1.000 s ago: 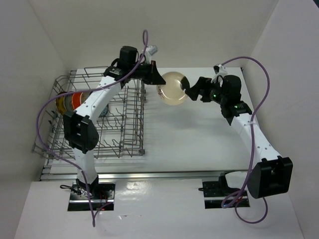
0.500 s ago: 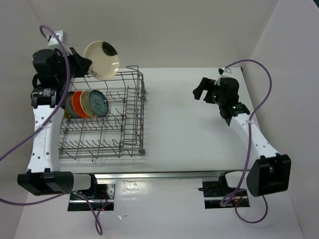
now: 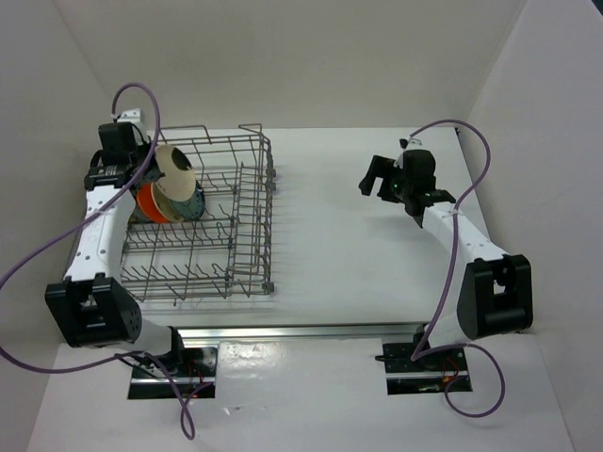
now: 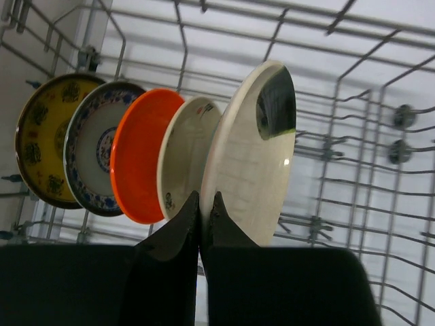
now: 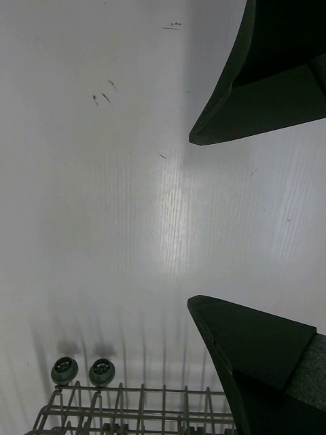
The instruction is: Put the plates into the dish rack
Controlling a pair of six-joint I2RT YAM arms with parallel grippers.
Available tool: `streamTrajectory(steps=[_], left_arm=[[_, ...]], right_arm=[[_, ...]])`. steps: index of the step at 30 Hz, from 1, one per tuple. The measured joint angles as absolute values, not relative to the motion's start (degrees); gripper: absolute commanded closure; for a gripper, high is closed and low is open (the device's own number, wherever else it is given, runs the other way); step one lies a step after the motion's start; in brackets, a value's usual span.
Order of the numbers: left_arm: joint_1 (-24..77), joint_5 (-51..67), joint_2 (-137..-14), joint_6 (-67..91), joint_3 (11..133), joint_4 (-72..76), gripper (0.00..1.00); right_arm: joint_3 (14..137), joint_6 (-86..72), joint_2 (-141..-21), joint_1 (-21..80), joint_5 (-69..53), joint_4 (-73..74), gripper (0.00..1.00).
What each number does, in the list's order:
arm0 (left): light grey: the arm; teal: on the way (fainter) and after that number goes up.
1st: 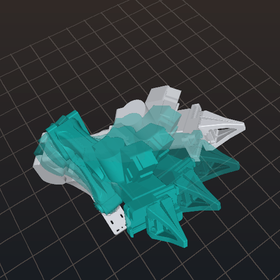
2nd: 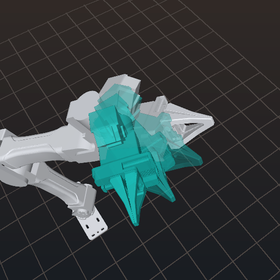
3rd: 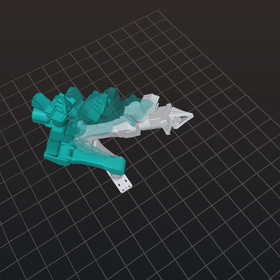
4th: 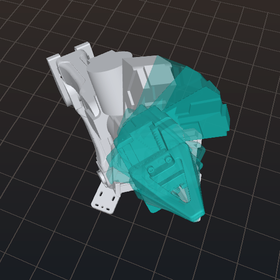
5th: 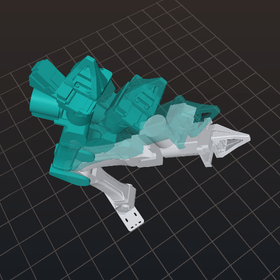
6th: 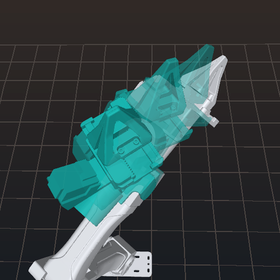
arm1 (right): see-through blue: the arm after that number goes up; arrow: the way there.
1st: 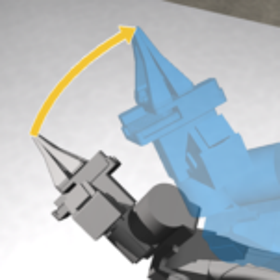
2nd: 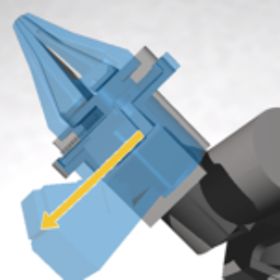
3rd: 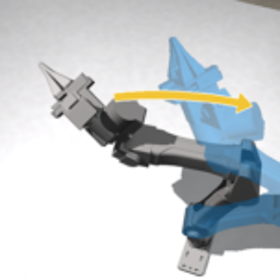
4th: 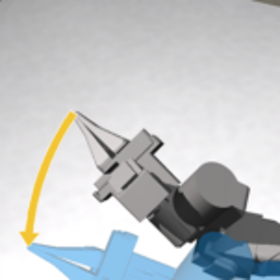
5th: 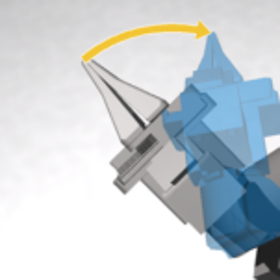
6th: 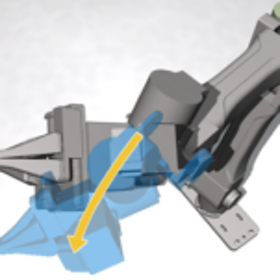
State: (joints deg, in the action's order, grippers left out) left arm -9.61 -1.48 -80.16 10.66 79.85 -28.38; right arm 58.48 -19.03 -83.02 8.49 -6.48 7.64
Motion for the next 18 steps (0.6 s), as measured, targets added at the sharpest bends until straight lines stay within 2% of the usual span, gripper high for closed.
streamTrajectory(steps=[8,18], left_arm=[[-5.2,-10.0,-85.4,9.2,78.6,-29.1,1.00],[-3.2,-11.4,-88.2,9.2,78.6,-28.7,1.00]], right_arm=[[58.5,-19.0,-83.2,8.5,-5.3,7.5,0.00],[58.5,-19.0,-84.9,8.5,-5.3,7.2,0.00]])
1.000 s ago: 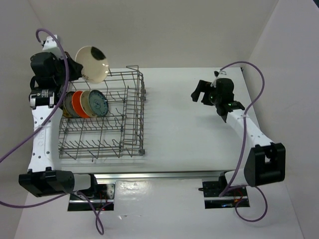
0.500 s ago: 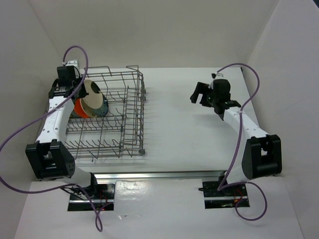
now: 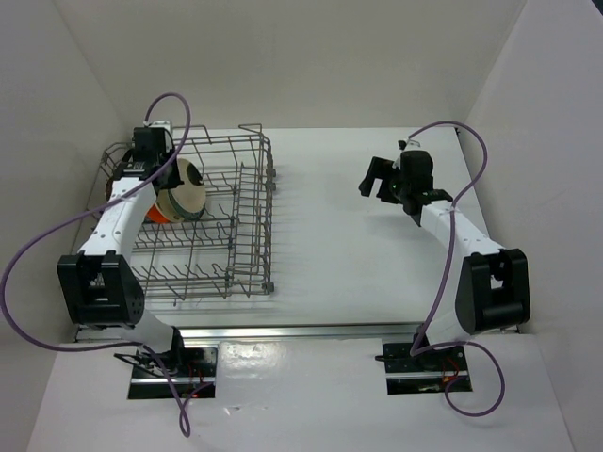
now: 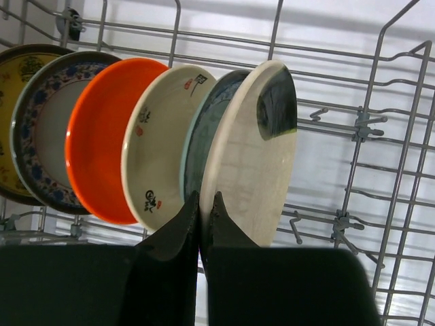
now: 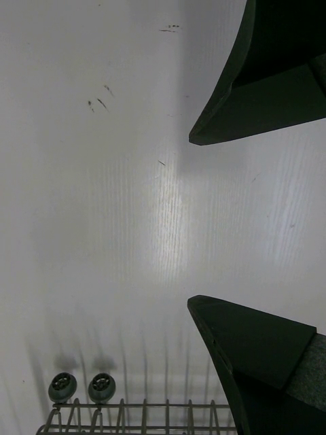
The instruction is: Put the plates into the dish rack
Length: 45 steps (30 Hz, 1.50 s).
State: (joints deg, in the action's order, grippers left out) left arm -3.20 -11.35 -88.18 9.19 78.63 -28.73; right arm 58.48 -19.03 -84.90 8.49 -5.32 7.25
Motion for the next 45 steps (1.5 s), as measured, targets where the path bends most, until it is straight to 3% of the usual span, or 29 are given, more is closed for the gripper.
streamTrajectory(steps=[18,20,22,23,27,32,38,45], left_arm=[[-0.2,-10.6,-97.8,8.8,81.5,-30.9,1.00],[-0.3,-10.4,-98.6,8.7,82.3,-31.2,0.94],[-0.3,-10.2,-99.4,8.6,83.2,-31.8,0.80],[-0.3,-10.0,-99.5,8.4,83.6,-32.1,0.68],[-0.3,-10.1,-99.7,7.4,83.8,-33.8,0.47],[-0.2,-10.4,-99.7,7.4,83.8,-34.9,0.38],[0.7,-11.2,-98.7,7.4,84.5,-36.4,0.34],[1.6,-7.7,-86.8,7.5,85.3,-36.1,0.19]], right_arm=[[58.5,-19.0,-86.2,8.5,-5.4,7.3,0.00],[58.5,-19.0,-86.5,8.5,-5.4,7.3,0.00],[58.5,-19.0,-86.9,8.5,-5.4,7.3,0.00],[58.5,-19.0,-87.1,8.5,-5.4,7.3,0.00],[58.5,-19.0,-87.8,8.5,-5.6,7.3,0.00],[58.5,-19.0,-87.8,8.5,-6.2,7.3,0.00],[58.5,-19.0,-87.8,8.5,-6.9,7.3,0.00],[60.9,-19.0,-88.7,8.5,-7.7,8.2,0.00]])
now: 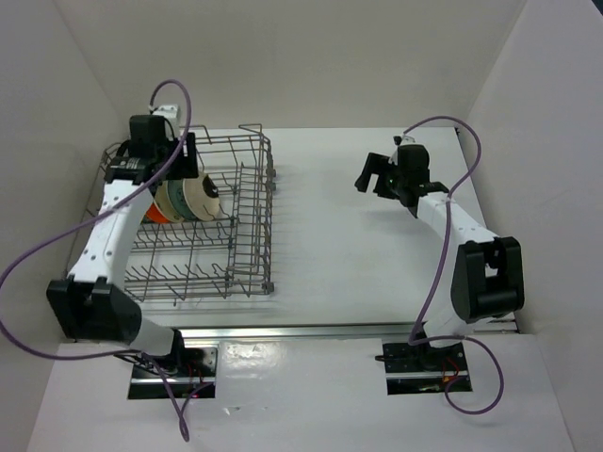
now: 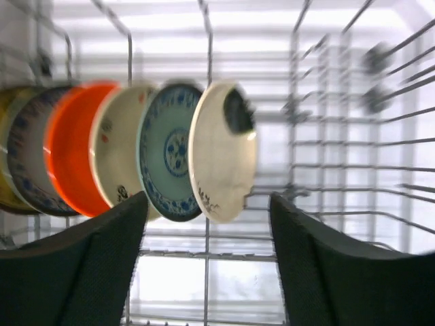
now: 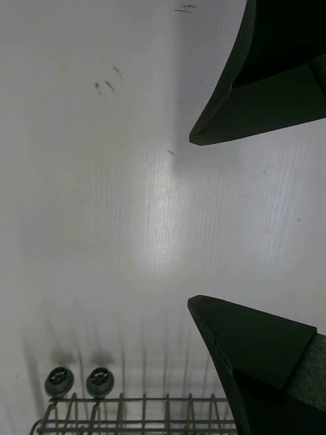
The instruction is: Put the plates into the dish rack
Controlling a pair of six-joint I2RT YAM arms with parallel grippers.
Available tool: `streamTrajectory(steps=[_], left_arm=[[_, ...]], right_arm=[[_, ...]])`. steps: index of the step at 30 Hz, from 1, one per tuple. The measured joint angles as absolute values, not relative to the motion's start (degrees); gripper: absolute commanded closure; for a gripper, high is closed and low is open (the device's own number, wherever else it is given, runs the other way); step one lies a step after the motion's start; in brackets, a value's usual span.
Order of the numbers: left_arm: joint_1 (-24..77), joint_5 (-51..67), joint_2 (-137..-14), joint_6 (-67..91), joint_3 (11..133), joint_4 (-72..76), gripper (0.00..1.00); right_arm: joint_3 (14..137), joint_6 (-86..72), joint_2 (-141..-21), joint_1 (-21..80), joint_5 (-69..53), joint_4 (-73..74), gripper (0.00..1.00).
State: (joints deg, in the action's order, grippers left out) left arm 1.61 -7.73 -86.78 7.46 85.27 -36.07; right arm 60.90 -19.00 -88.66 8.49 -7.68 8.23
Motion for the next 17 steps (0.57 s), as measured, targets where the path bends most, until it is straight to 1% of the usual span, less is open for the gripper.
streamTrajectory(steps=[1,3,5,9,17], left_arm=[[1.6,-6.9,-84.4,7.4,85.3,-35.5,0.12],[1.6,-5.3,-79.2,7.4,84.8,-33.6,0.05],[1.6,-3.7,-74.0,7.6,83.0,-31.2,0.00],[1.6,-0.5,-67.9,7.8,80.9,-29.5,0.00],[1.6,3.5,-69.4,7.8,80.7,-29.3,0.00]], right_arm=[[62.1,-19.0,-89.2,8.5,-7.8,8.3,0.00],[64.8,-19.0,-90.1,8.5,-7.8,8.6,0.00],[67.5,-19.0,-90.8,8.5,-7.9,8.7,0.00],[71.9,-18.7,-91.1,8.5,-7.8,8.6,0.00],[75.4,-17.9,-91.1,8.5,-7.8,8.6,0.00]])
